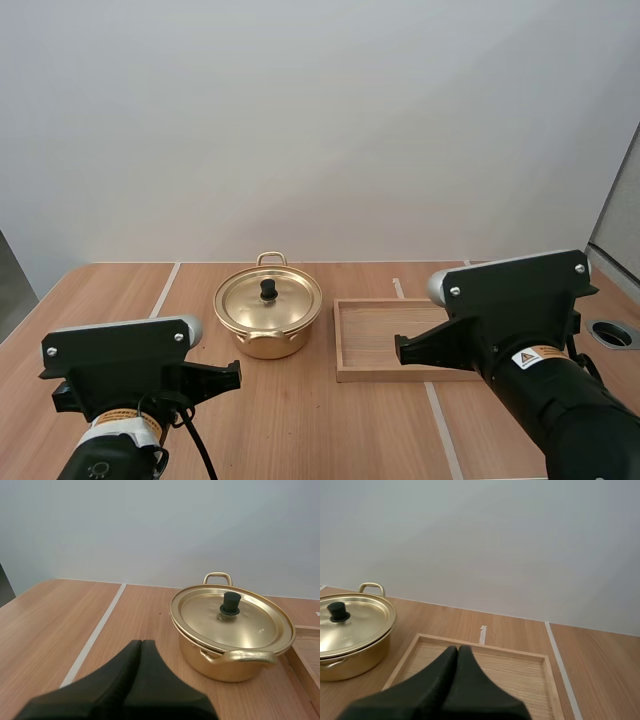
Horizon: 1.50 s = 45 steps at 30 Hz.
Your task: Open the pot, put the grape inside, and close it
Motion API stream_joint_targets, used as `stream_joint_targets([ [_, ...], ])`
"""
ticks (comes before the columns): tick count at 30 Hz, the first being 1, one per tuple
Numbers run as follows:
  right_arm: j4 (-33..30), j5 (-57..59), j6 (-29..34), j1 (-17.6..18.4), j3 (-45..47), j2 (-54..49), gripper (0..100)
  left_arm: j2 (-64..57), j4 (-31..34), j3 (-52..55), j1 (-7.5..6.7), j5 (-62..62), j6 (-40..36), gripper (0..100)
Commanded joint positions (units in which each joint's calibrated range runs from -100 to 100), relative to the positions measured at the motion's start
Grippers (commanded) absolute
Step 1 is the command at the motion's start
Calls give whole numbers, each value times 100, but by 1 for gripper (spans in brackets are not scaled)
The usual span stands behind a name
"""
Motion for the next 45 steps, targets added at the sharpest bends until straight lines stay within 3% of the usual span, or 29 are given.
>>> stream_joint_targets([
  [1, 15, -557, -75, -19, 250, -49, 0, -35, 44, 12, 6, -168, -81, 0],
  [8, -44, -756, -75, 19, 735, -49, 0, -35, 44, 12, 6, -168, -81, 0],
  [15, -415, -1262, -75, 405, 953, -685, 0, -35, 44, 12, 6, -168, -81, 0],
  [27, -570, -1385, -22, 408, 1243, -690, 0, -35, 44, 12, 6, -168, -81, 0],
  [30, -1407, -1186, 596, 408, 1243, -690, 0, -35, 44, 12, 6, -168, -81, 0],
  [35, -3204, -1244, 3033, 408, 1243, -690, 0, -35, 44, 12, 6, -168, -81, 0],
  [38, -3413, -940, 3242, 408, 1243, -690, 0, -35, 44, 12, 6, -168, -81, 0],
  [45, -3201, -363, 3242, 408, 1243, -690, 0, -35, 44, 12, 6, -168, -81, 0],
])
